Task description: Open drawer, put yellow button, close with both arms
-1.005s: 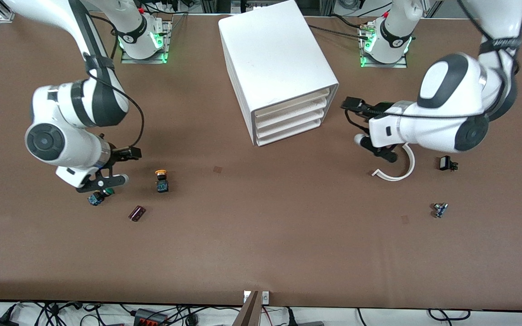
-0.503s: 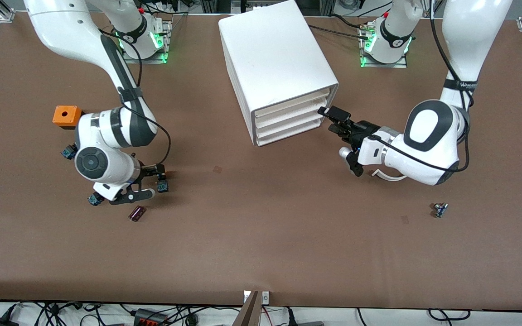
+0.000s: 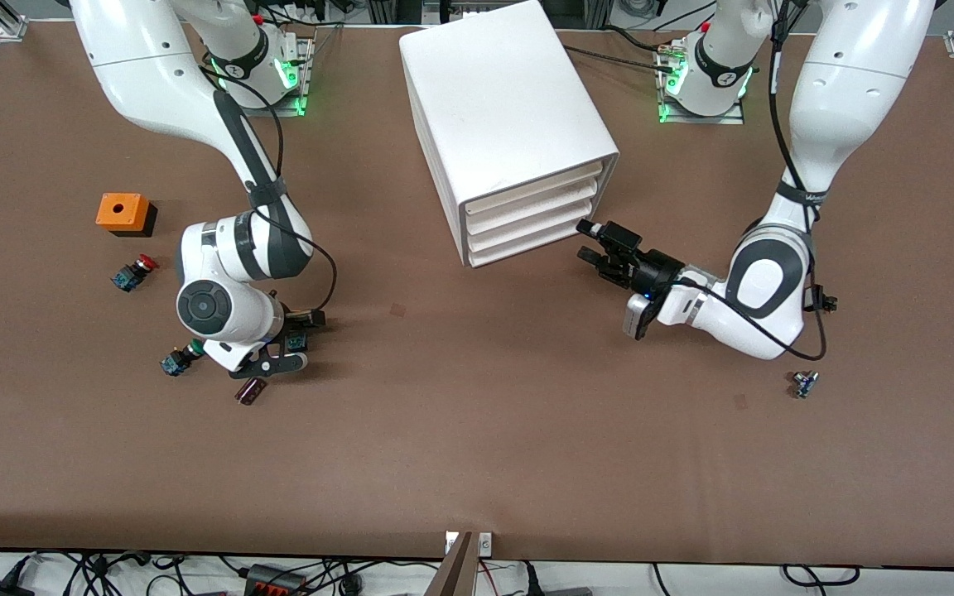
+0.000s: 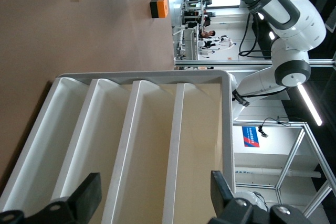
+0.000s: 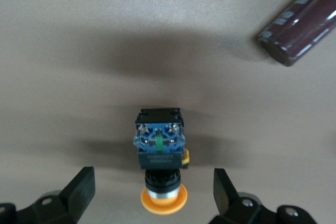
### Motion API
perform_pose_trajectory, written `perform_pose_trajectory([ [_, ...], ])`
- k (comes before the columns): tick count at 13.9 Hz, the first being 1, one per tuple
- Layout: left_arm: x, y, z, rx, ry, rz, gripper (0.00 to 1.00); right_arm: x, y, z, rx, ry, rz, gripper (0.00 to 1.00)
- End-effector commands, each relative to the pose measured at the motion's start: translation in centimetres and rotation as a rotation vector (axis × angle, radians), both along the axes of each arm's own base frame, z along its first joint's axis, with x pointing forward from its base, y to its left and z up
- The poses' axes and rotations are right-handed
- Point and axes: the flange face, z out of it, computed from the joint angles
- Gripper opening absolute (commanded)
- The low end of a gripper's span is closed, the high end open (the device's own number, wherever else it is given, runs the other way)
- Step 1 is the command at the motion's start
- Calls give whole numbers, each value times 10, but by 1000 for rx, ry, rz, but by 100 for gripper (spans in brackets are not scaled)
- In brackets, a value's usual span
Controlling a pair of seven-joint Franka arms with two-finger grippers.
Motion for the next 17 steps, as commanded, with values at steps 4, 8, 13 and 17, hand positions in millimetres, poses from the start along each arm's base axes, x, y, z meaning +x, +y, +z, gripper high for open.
perform_pose_trajectory([
  [4, -48, -40, -17, -124, 75, -5, 83, 4, 3, -20, -3, -18, -10, 100],
  [8, -70, -57, -28, -160, 86, -34, 71, 4, 3, -18, -4, -16, -5, 44],
  [13, -87, -65, -36, -169, 120, -41, 26, 16, 1, 3, 1, -21, 15, 5],
  [17, -78, -56, -34, -164, 111, -28, 1, 38, 15, 76, 12, 5, 21, 0],
])
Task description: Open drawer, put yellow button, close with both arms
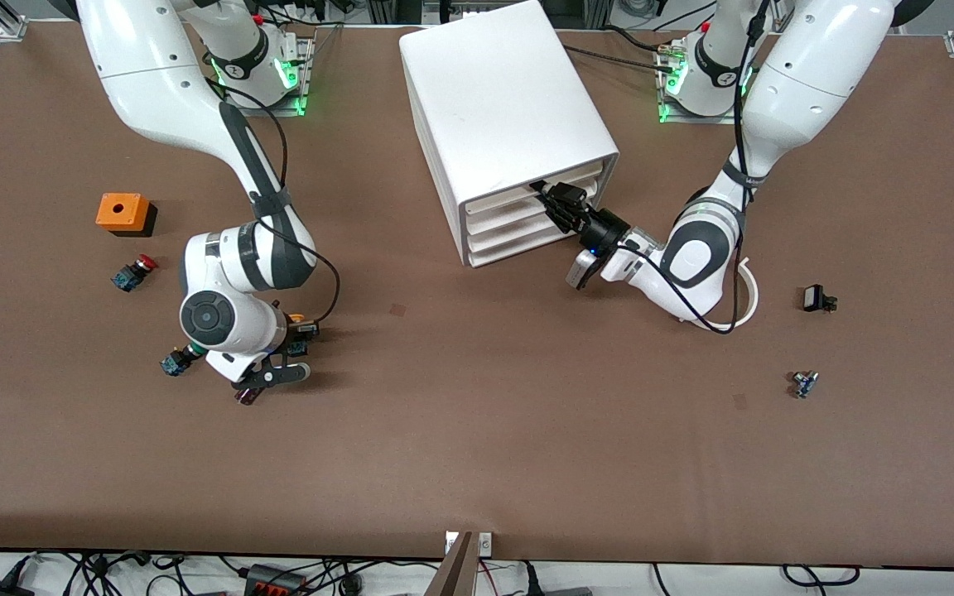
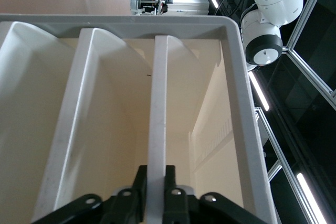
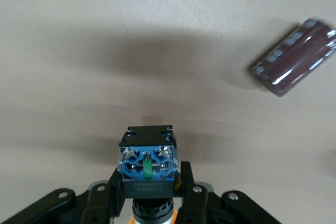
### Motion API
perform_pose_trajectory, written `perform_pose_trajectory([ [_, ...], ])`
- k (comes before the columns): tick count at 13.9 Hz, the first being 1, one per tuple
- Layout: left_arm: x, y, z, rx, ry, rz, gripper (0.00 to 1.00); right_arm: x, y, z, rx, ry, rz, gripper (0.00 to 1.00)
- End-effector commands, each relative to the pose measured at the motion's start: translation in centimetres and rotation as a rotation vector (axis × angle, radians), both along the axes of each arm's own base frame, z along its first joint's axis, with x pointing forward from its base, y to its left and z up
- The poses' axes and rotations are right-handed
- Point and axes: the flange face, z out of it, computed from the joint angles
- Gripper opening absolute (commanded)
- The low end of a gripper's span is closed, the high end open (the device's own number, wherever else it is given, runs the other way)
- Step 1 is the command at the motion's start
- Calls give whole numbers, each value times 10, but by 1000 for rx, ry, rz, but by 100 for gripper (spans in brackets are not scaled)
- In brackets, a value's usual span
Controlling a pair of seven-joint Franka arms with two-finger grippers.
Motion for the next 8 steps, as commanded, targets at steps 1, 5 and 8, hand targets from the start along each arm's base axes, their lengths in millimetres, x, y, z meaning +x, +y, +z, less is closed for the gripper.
perform_pose_trajectory([
  [1, 16, 12, 8, -9, -26, 50, 1, 14, 11, 61, 13, 23, 17, 0],
  [5, 61, 28, 1, 18, -25, 97, 1, 23, 25, 124, 29, 8, 29, 0],
  [8, 93, 48, 0, 58, -36, 136, 1, 19, 63, 162, 52, -27, 76, 0],
])
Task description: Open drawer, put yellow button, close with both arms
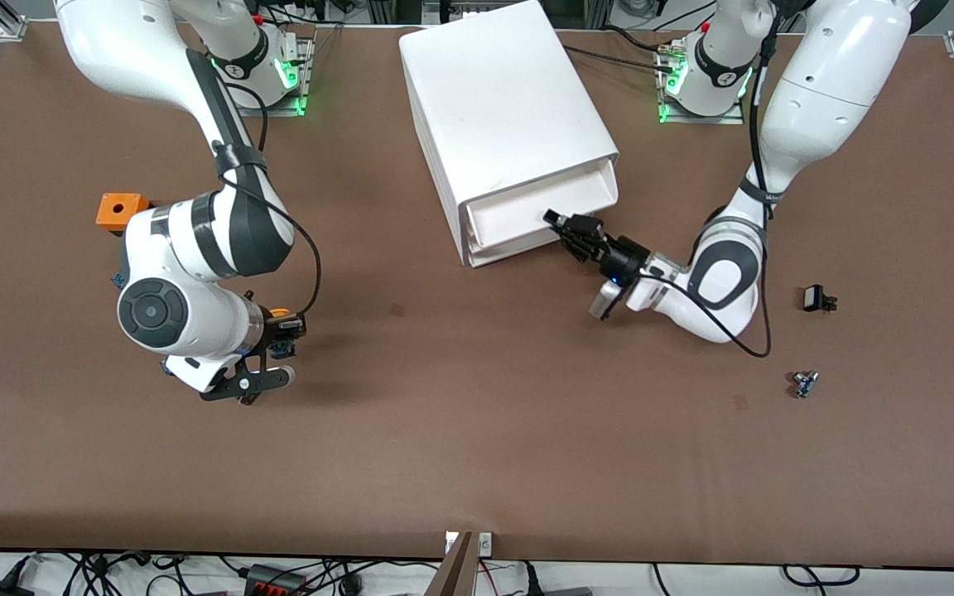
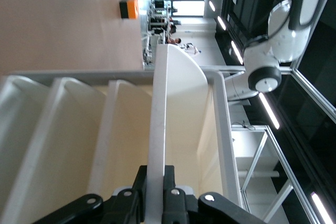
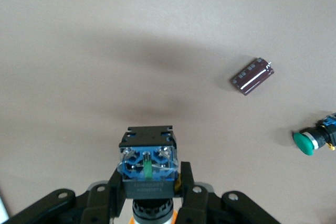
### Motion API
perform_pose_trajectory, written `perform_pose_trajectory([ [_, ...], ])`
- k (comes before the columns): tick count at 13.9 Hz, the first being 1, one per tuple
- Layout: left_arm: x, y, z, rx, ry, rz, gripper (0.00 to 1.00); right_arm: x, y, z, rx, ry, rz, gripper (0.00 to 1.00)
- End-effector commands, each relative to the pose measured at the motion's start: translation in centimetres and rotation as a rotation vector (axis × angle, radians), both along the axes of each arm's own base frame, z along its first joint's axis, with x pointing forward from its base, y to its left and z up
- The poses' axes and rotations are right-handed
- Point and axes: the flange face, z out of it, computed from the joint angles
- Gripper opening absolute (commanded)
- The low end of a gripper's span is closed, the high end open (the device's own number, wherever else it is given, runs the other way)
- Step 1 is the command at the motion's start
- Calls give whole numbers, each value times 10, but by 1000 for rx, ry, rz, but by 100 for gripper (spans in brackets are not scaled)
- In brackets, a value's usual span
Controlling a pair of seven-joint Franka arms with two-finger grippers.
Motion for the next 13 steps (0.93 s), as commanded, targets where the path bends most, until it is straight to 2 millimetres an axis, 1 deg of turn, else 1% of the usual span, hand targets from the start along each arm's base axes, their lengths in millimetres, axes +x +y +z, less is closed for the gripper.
perform_pose_trajectory([
  [1, 39, 15, -8, 27, 8, 50, 1, -9, 51, 36, 28, -37, 62, 0],
  [2, 48, 21, -10, 42, 11, 60, 1, -14, 70, 43, 30, -53, 88, 0],
  [3, 53, 25, -11, 47, 7, 68, 2, -20, 90, 55, 30, -79, 105, 0],
  [4, 54, 28, -11, 56, 16, 72, 11, -23, 101, 65, 40, -96, 79, 0],
  [5, 55, 29, -10, 68, 41, 77, 53, -26, 112, 72, 48, -107, 50, 0],
  [6, 58, 36, -9, 75, 59, 93, 98, -39, 139, 79, 57, -116, 61, 0],
  [7, 60, 40, -3, 82, 59, 97, 100, -51, 162, 87, 60, -129, 54, 0],
  [8, 63, 48, 0, 89, 70, 110, 100, -61, 182, 93, 66, -141, 36, 0],
  [9, 66, 54, 10, 104, 88, 118, 100, -70, 196, 97, 73, -146, 34, 0],
  [10, 68, 56, 20, 115, 106, 121, 100, -85, 219, 97, 70, -148, 53, 0],
  [11, 72, 64, 31, 126, 109, 134, 100, -97, 235, 97, 75, -149, 59, 0],
  [12, 76, 69, 40, 133, 109, 144, 100, -103, 243, 98, 82, -148, 55, 0],
  [13, 80, 71, 55, 150, 113, 156, 100, -120, 265, 99, 90, -145, 57, 0],
])
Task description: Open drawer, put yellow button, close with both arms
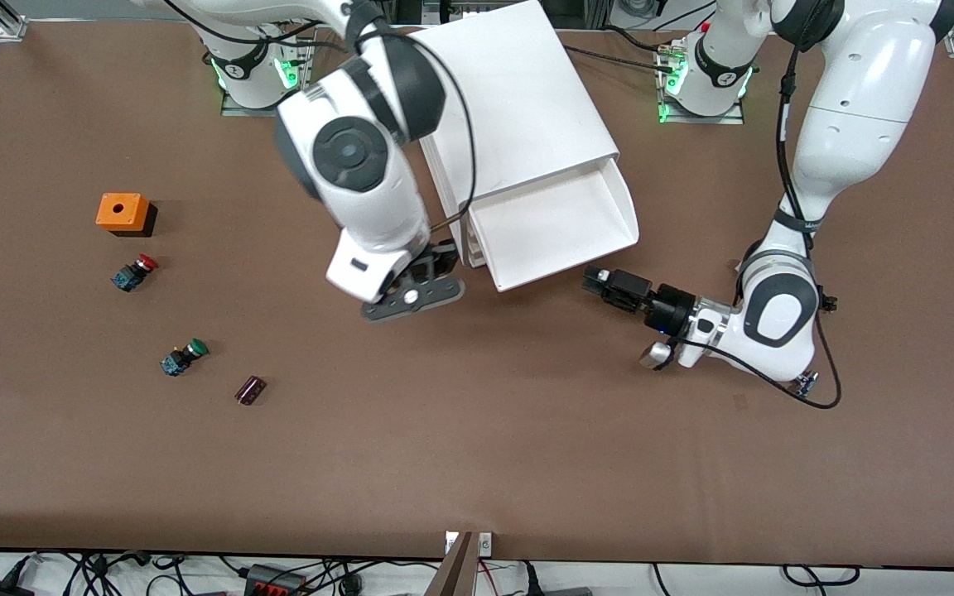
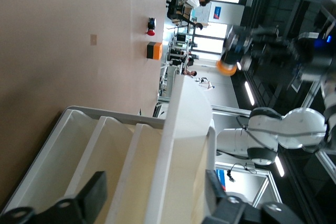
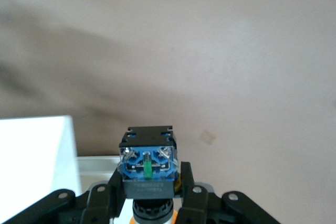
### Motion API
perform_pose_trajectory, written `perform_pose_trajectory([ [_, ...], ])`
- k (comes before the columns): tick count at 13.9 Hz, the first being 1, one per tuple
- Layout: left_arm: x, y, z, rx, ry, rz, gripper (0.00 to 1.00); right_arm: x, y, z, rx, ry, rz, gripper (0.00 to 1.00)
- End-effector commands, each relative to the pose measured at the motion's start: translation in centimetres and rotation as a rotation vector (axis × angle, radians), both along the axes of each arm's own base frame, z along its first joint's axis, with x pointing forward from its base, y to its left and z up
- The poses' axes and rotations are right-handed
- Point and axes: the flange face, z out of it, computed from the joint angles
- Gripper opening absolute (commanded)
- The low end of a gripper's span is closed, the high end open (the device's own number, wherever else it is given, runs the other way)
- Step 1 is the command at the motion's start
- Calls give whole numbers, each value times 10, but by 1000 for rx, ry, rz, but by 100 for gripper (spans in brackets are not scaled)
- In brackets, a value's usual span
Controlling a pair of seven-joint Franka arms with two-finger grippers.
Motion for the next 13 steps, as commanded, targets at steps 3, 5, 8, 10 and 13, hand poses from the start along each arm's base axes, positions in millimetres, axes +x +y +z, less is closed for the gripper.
perform_pose_trajectory([
  [3, 17, 28, 78, 153, 40, 69, 100, -39, 58, 23, 60, -23, -67, 0],
  [5, 27, 44, 102, 335, 18, 64, 100, -52, 75, 26, 96, -29, -91, 0],
  [8, 36, 66, 115, 684, 76, 45, 100, -69, 102, 28, 155, -52, -132, 0],
  [10, 33, 76, 111, 920, 111, 27, 100, -75, 115, 12, 153, -44, -138, 0],
  [13, 31, 93, 100, 1133, 74, -26, 100, -86, 135, -9, 164, -41, -157, 0],
])
